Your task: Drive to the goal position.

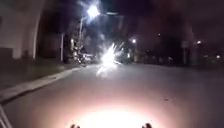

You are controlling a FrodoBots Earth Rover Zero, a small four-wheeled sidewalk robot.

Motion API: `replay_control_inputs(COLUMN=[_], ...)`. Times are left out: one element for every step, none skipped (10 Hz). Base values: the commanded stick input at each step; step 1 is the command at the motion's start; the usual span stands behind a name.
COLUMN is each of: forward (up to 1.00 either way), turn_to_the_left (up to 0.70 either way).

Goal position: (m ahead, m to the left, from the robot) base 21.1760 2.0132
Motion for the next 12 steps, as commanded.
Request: replay_control_inputs(forward=[0.85,0.85,0.85,0.85,0.85,0.85,0.85,0.85,0.85,0.85,0.85,0.85], turn_to_the_left=[0.00,0.00,0.00,0.00,0.00,0.00,0.00,0.00,0.00,0.00,0.00,0.00])
